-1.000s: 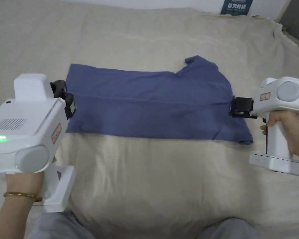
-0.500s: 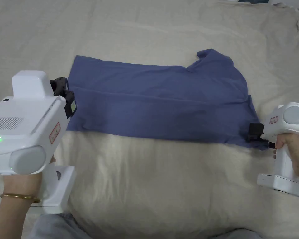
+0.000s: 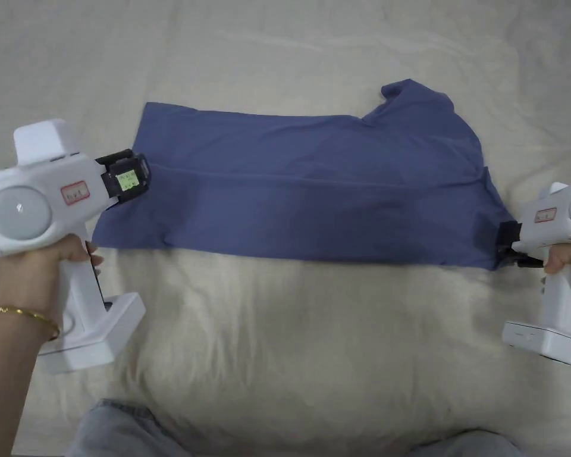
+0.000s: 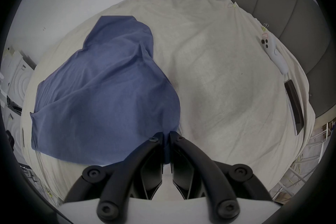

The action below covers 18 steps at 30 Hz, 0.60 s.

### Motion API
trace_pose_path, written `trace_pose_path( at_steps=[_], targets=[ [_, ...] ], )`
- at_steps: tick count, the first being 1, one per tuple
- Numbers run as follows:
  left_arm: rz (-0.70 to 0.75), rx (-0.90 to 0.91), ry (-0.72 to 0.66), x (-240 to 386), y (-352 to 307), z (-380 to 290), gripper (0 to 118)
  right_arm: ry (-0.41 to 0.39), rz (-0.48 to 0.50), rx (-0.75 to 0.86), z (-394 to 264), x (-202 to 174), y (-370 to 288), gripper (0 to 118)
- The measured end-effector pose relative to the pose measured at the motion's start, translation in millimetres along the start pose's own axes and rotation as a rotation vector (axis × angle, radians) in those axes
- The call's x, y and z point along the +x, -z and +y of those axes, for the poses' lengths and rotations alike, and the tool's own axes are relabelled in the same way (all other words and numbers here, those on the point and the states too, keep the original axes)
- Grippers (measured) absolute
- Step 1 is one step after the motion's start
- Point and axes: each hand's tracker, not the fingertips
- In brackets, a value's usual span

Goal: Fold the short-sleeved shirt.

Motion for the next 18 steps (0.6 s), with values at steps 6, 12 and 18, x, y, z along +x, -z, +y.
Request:
trace_pose_path(
  at_steps=[6, 12, 18],
  targets=[
    [0.076, -0.176, 0.048, -24, 45, 29, 112, -0.017, 0.003, 0.021, 2, -2, -7, 5],
    [0.250, -0.440, 0.217, -39, 97, 18, 110, -0.025, -0.005, 0.023, 1, -2, -4, 5],
    [0.238, -0.504, 0.186, -41, 120, -3, 83, -0.040, -0.018, 0.012, -2, -4, 3, 5]
  ],
)
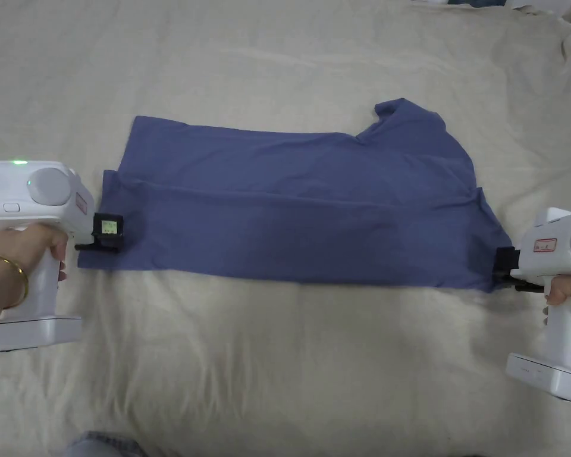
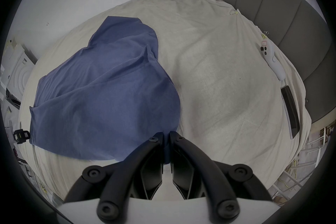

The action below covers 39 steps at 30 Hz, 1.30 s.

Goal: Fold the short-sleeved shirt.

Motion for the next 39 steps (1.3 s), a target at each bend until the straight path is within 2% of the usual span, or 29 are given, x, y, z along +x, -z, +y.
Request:
trace_pose_path(
  at_steps=[2, 5, 6, 7, 8, 12, 17, 22, 25, 34, 37, 39],
  targets=[
    [-0.010, -0.015, 0.008, 5, 8, -3, 67, 0.000, -0.004, -0.004, 0, 0, 2, 5],
    [-0.051, -0.019, 0.005, 8, 8, -2, 34, -0.005, -0.011, -0.009, -2, -3, 4, 5],
    [-0.068, -0.012, 0.037, 11, 5, -1, 11, -0.011, -0.013, -0.012, -2, -3, 5, 5],
    [-0.077, -0.002, 0.078, 13, 2, -2, 2, -0.019, -0.017, -0.014, -3, -5, 5, 5],
    [-0.123, -0.008, 0.080, 12, 1, -1, 1, -0.023, -0.018, -0.016, -4, -6, 5, 5],
    [-0.091, -0.010, 0.089, 10, -8, 0, 0, -0.026, -0.019, -0.021, -5, -7, 3, 5],
    [-0.172, 0.068, -0.002, -13, -46, 3, 0, -0.038, -0.005, -0.017, 1, -2, -18, 5],
    [-0.192, 0.098, 0.033, -23, -86, -10, 0, -0.092, 0.026, -0.013, 3, 5, -52, 5],
    [-0.182, 0.130, 0.067, -32, -105, -29, 0, -0.113, 0.027, -0.005, -5, 12, -74, 5],
    [-0.221, 0.107, -0.002, -68, -119, -121, 0, -0.124, 0.092, -0.035, -79, 37, -119, 5],
    [-0.222, 0.076, -0.024, -70, -108, -151, 0, -0.102, 0.099, -0.066, -109, 43, -115, 5],
    [-0.221, 0.054, -0.043, -70, -98, -167, 0, -0.055, 0.095, -0.080, -123, 46, -105, 5]
  ],
)
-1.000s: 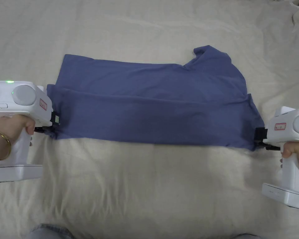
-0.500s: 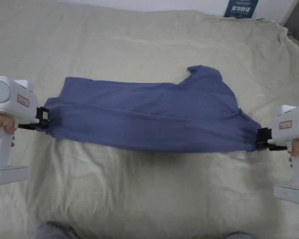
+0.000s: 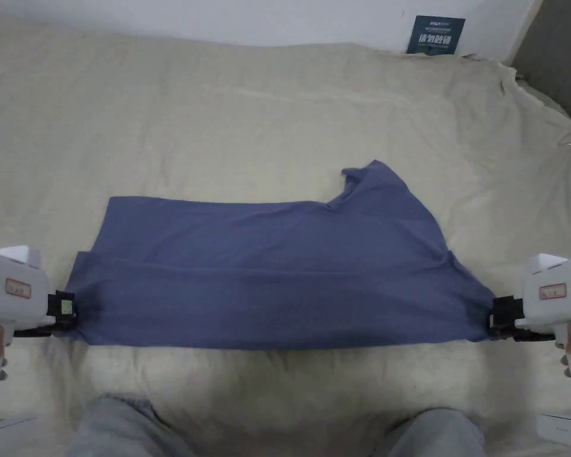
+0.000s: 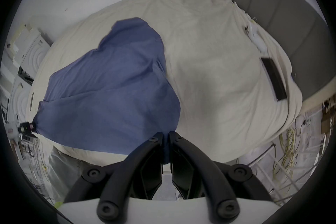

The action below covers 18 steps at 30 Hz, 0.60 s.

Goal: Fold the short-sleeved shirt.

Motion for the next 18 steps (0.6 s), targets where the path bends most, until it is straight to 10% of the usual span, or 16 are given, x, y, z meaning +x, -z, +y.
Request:
trace_pose_path(
  at_steps=[4, 6, 8, 10, 13, 18],
  targets=[
    [0.029, -0.009, -0.030, 1, 19, -21, 4, 0.032, -0.027, -0.005, -17, 1, 23, 5],
    [0.043, 0.002, -0.054, 3, 24, -25, 30, 0.068, -0.033, 0.003, -22, 1, 28, 7],
    [0.119, 0.017, -0.059, 4, 25, -25, 71, 0.075, -0.037, 0.019, -23, 3, 32, 32],
    [0.120, 0.022, -0.039, 4, 20, -22, 79, 0.046, -0.078, 0.012, -22, 3, 29, 40],
    [0.119, 0.064, -0.034, -1, 0, -10, 112, -0.058, -0.137, 0.071, -17, 6, 12, 109],
    [0.071, 0.256, -0.045, 9, -47, 28, 112, -0.076, -0.125, 0.300, 6, -1, -46, 110]
  ],
)
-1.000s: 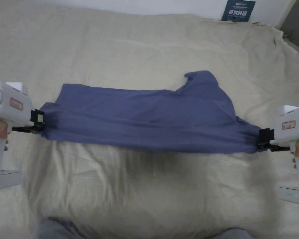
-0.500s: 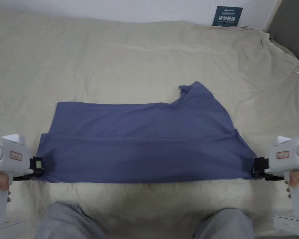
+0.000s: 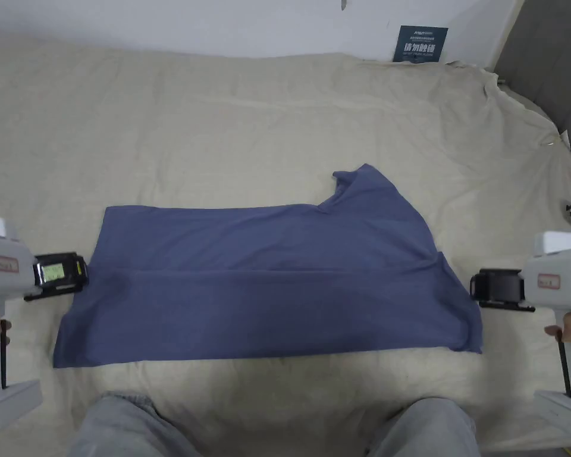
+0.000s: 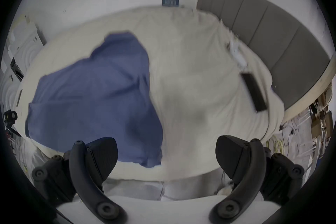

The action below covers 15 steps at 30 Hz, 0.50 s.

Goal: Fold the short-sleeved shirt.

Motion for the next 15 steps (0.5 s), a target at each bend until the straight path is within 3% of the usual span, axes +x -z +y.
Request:
trace_pose_path(
  at_steps=[5, 11, 13, 15],
  targets=[
    [-0.093, 0.259, 0.013, 38, -41, 25, 112, 0.021, 0.027, 0.290, 31, -22, -53, 110],
    [-0.033, 0.583, 0.127, 88, -65, 8, 107, -0.013, 0.013, 0.567, 29, -61, -84, 110],
    [-0.043, 0.634, 0.167, 100, -70, 0, 91, -0.002, 0.044, 0.615, 24, -71, -87, 110],
    [-0.056, 0.658, 0.195, 110, -73, -9, 68, 0.006, 0.058, 0.647, 18, -81, -89, 108]
  ],
)
